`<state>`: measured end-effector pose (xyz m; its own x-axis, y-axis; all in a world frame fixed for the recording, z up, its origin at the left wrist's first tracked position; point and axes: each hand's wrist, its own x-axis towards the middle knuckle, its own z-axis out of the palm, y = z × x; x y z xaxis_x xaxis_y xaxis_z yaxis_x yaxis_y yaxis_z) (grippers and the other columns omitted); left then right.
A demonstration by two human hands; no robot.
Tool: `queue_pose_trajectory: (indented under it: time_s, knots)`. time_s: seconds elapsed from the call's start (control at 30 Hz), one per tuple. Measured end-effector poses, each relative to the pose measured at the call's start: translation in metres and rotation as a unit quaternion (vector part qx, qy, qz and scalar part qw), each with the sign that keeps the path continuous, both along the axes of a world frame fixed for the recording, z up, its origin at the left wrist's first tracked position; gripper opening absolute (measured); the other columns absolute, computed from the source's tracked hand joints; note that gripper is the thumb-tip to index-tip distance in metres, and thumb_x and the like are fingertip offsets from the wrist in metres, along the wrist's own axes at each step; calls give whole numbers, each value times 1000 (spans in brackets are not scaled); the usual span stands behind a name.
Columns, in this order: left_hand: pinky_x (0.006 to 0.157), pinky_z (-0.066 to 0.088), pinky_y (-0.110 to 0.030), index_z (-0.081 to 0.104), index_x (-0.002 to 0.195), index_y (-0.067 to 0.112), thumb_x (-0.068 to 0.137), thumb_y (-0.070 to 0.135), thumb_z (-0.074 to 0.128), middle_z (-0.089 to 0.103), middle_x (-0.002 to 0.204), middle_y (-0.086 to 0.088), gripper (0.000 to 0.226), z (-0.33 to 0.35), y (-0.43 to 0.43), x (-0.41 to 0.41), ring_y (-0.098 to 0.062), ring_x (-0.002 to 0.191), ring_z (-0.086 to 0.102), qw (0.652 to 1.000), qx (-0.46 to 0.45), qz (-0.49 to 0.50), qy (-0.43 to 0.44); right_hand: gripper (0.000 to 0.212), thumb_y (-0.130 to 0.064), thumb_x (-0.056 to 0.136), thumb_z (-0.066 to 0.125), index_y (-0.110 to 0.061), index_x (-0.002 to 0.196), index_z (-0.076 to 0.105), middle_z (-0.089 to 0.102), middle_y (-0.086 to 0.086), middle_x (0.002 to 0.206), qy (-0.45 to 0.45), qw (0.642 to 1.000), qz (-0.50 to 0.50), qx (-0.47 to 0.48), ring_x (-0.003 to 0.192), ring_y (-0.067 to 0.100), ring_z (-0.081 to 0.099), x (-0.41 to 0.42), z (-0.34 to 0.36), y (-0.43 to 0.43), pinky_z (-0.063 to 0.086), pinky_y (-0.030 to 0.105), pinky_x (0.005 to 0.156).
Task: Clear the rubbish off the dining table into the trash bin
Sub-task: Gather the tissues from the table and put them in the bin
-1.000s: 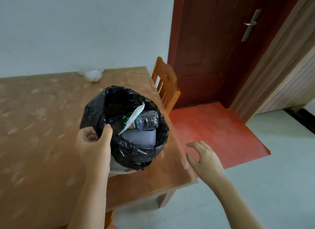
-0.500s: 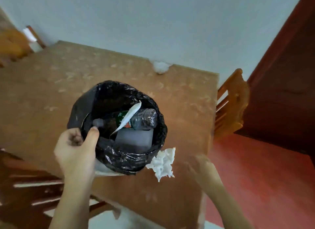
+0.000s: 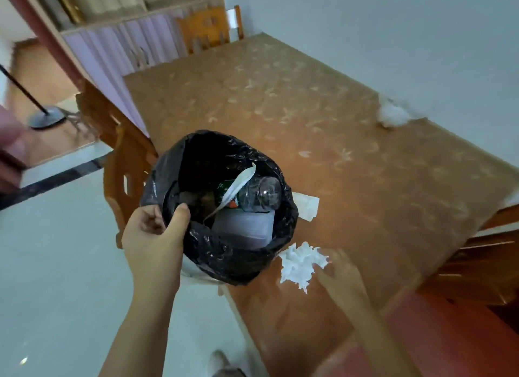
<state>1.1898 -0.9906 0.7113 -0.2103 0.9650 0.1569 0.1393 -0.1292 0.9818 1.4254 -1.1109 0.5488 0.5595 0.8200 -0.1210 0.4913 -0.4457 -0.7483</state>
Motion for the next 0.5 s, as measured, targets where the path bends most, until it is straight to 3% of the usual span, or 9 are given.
queue_pose_trajectory:
  time_s: [0.17, 0.33, 0.4, 0.5]
  knots:
    - [61, 35, -39, 43, 55, 27, 60, 42, 66, 41, 64, -10, 28, -3, -13, -10, -24, 62, 39, 1000, -8, 20, 3, 22, -16, 79, 61, -10, 101, 60, 58, 4, 98, -35, 996, 87, -13, 85, 15, 51, -6, -17, 30, 42, 29, 77]
    - [59, 38, -42, 44, 59, 22, 59, 43, 67, 44, 67, -13, 31, -2, -18, -16, -26, 62, 43, 999, -18, 40, 12, 36, -22, 77, 66, -15, 111, 57, 51, 2, 113, -61, 986, 125, -91, 100, 21, 53, -10, -42, 42, 41, 28, 79]
    - [58, 37, -41, 44, 58, 22, 59, 43, 67, 43, 65, -12, 31, -4, -18, -19, -26, 61, 42, 999, -21, 42, 14, 30, -24, 80, 63, -15, 108, 57, 49, 2, 112, -66, 982, 123, -124, 98, 20, 54, -12, -47, 43, 45, 33, 80]
    - [57, 36, -41, 43, 58, 21, 60, 43, 67, 41, 62, -11, 32, -6, -17, -22, -25, 60, 41, 998, -25, 45, 23, 12, -21, 81, 61, -18, 93, 62, 49, 0, 99, -65, 988, 96, -102, 82, 19, 55, -14, -49, 41, 50, 38, 69]
